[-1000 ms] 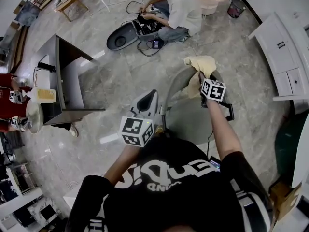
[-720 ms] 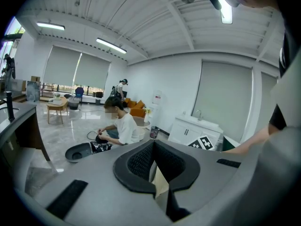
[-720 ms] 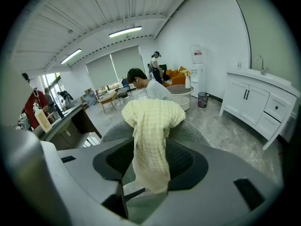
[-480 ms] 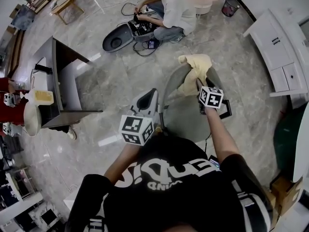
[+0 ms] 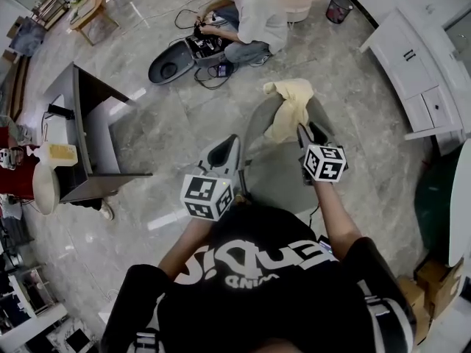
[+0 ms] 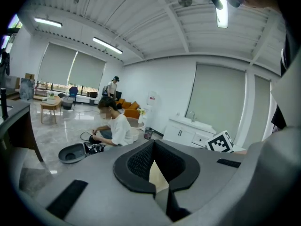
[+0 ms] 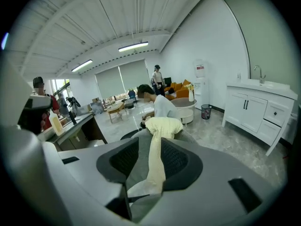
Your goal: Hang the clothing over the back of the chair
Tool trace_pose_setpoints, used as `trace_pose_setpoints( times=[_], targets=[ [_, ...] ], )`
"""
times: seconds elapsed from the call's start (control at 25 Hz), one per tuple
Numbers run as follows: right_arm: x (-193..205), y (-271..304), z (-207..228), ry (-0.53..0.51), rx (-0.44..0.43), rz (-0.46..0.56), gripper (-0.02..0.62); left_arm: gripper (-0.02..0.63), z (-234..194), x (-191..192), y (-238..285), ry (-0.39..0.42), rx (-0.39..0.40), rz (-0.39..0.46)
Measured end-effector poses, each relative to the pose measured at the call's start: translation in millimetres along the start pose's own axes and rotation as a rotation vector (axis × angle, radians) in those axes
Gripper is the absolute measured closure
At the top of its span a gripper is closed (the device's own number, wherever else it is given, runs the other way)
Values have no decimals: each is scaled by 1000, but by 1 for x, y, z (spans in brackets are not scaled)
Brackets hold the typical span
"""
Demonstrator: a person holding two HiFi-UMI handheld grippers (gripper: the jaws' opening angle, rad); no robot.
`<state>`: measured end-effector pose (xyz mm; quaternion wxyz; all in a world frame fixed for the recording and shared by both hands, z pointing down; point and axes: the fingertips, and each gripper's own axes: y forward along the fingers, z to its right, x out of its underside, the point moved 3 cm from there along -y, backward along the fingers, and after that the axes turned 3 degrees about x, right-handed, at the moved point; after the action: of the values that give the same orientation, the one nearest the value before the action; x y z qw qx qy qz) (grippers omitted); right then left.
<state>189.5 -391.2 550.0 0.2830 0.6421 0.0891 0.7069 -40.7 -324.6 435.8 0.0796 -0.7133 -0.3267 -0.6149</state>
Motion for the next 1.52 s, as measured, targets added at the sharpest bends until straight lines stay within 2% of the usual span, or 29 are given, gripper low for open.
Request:
trace_pose_setpoints(
  times=[0.16,0.48,0.72,0.96,1.52],
  targets=[
    [-20,-38,-8,23,1,84,506,591,4,-2,-2,1,18,13],
    [-44,-106,-37,-42,-31,196,575,591,13,-5,-10,3,58,31],
    [-45,-139,-60,-87,-38,256,580,591,17,-5,-17,13,73,38],
    [-35,-158,-68,-78,-13,340,580,591,15,-4,-27,23,69,53],
    [-12,-167,-64,-43,34,339,580,591,22,8,-33,41,79,56]
  ],
)
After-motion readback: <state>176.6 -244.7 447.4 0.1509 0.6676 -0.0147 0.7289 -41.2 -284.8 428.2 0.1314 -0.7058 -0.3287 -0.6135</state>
